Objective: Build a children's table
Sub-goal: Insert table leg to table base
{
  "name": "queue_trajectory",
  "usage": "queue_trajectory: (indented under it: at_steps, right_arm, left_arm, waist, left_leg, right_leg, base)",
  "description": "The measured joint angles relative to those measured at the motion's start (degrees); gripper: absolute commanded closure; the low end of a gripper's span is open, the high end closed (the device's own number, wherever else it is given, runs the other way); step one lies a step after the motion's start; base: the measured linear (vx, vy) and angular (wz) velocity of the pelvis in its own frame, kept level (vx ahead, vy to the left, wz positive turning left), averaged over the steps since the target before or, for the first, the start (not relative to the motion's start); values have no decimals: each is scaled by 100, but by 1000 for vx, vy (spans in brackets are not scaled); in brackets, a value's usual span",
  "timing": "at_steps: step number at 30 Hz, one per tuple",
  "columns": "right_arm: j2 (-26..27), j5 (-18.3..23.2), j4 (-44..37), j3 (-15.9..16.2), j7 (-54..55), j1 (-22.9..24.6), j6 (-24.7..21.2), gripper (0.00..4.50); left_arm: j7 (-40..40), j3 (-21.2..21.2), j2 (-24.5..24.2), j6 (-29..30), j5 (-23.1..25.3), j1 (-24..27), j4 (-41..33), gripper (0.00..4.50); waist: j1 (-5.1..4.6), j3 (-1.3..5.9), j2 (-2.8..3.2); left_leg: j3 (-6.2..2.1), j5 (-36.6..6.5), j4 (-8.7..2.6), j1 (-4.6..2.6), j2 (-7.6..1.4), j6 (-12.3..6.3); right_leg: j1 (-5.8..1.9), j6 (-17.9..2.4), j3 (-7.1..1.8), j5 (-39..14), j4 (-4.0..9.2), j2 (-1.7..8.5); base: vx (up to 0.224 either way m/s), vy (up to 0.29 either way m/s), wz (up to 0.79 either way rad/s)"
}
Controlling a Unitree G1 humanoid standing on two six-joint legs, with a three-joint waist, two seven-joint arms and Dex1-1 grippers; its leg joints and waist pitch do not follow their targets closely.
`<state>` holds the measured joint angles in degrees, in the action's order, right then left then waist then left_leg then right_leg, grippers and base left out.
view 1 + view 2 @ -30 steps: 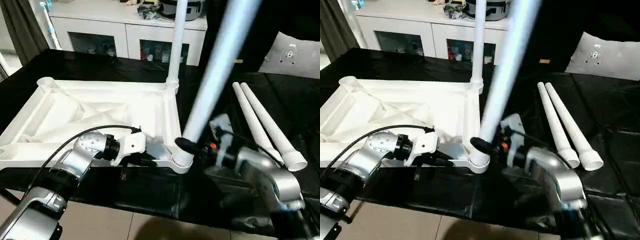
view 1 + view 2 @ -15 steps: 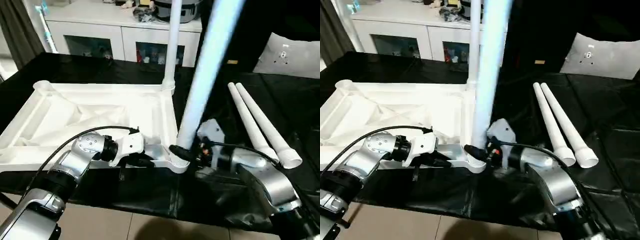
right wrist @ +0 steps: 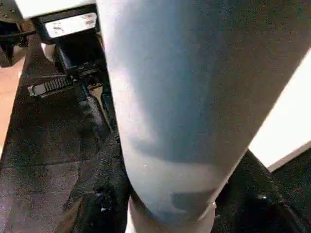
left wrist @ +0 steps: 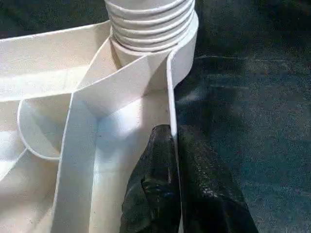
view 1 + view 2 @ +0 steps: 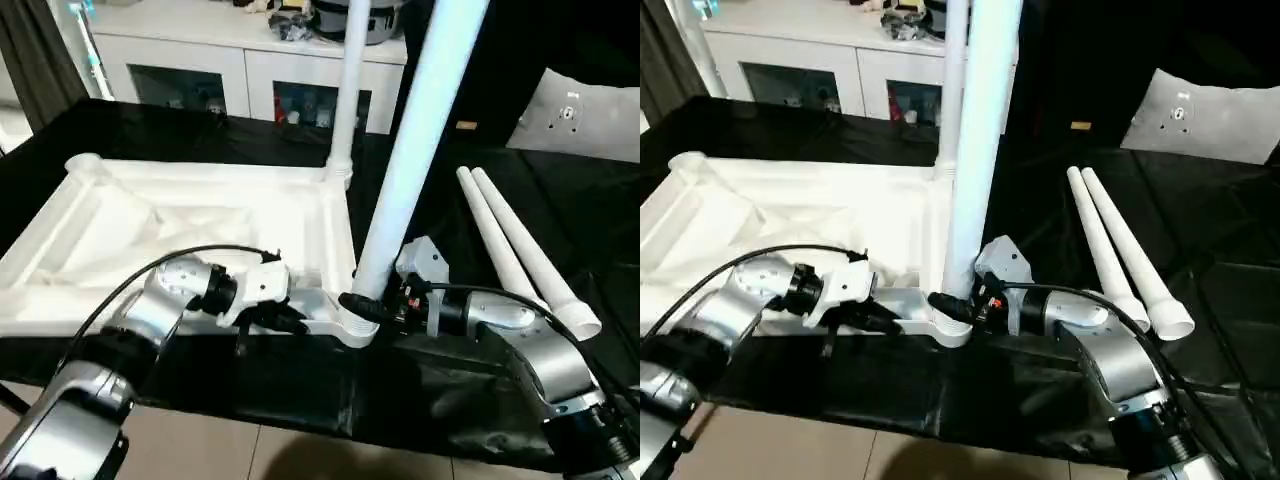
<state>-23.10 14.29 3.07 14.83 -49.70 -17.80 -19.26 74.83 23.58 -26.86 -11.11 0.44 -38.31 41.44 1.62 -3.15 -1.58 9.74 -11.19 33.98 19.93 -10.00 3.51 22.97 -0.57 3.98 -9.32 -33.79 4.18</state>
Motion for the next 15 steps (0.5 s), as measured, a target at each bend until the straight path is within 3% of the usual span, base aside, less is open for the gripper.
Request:
queue_trajectory:
  at_steps: [10, 15]
  right_arm:
    - [186, -60, 337, 10, -118, -221, 119, 262]
    - [468, -160, 526, 8, 275, -335, 114, 262]
  left_arm:
    - [55, -37, -96, -40, 37, -71, 78, 450]
    - [-265, -188, -201, 966, 51, 180, -579, 450]
  waist:
    - [-132, -25, -19]
    - [-191, -35, -1]
  left_leg:
    - [-2, 0, -7, 5, 2, 0]
    - [-3, 0, -13, 1, 1, 0]
  right_leg:
    - [-15, -1, 3, 0, 67, 0]
    - [-14, -1, 11, 0, 68, 0]
  base:
    - [0, 0, 0]
    - [0, 0, 0]
